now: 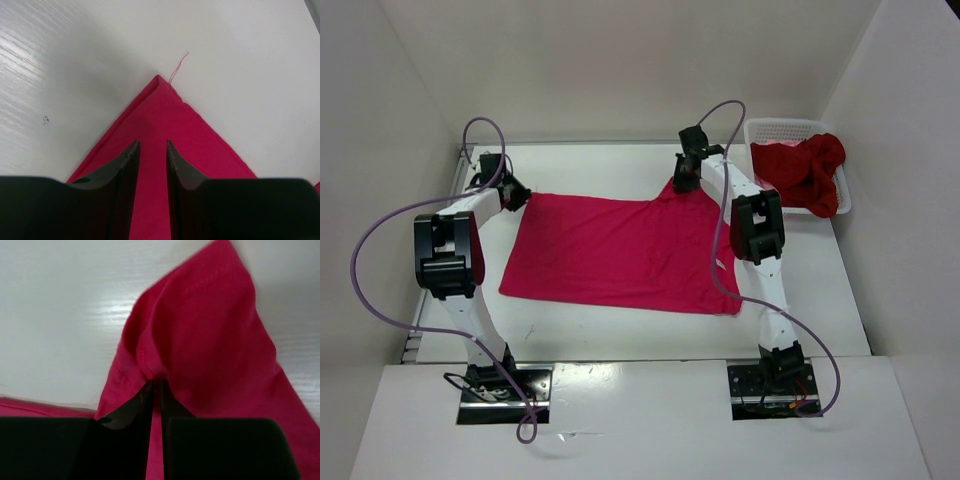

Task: Fold and stack the t-shirts

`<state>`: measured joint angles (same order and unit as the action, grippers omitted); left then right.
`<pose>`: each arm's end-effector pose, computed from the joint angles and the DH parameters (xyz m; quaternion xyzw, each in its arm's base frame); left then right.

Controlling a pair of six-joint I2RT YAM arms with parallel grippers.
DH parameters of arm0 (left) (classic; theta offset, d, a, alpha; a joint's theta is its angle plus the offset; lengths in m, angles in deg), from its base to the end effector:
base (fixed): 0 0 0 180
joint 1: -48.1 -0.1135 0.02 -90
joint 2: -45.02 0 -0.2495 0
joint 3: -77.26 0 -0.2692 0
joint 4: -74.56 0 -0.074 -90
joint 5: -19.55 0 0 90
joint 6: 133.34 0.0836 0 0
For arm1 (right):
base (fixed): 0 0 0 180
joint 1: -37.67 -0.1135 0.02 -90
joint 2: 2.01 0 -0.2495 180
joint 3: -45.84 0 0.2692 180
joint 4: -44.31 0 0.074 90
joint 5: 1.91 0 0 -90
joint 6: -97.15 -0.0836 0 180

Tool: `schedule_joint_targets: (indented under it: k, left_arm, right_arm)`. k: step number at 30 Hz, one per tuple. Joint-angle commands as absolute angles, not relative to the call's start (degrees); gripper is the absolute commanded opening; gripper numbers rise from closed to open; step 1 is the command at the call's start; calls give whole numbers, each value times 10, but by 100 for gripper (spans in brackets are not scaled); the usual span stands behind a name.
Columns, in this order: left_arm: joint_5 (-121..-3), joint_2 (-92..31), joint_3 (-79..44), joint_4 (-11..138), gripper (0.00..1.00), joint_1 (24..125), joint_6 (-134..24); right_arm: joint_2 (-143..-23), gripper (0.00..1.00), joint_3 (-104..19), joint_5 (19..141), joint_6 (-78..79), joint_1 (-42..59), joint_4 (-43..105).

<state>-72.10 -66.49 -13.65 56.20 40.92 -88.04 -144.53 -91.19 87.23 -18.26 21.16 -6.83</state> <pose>0.4756 0.0623 0.1400 -0.4030 0.8149 -0.1215 0.3985 0.5487 0.1639 0.1080 0.0722 0.9552 0.1094 0.2655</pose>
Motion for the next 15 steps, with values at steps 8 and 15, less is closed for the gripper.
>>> schedule_joint_targets:
  k: [8, 15]
  left_arm:
    - [-723, -641, -160, 588, 35, 412, -873]
    - [-723, -631, -172, 588, 35, 412, -873]
  right_arm:
    - [-1436, 7, -918, 829, -161, 204, -76]
    - [-1440, 24, -939, 782, -161, 204, -74]
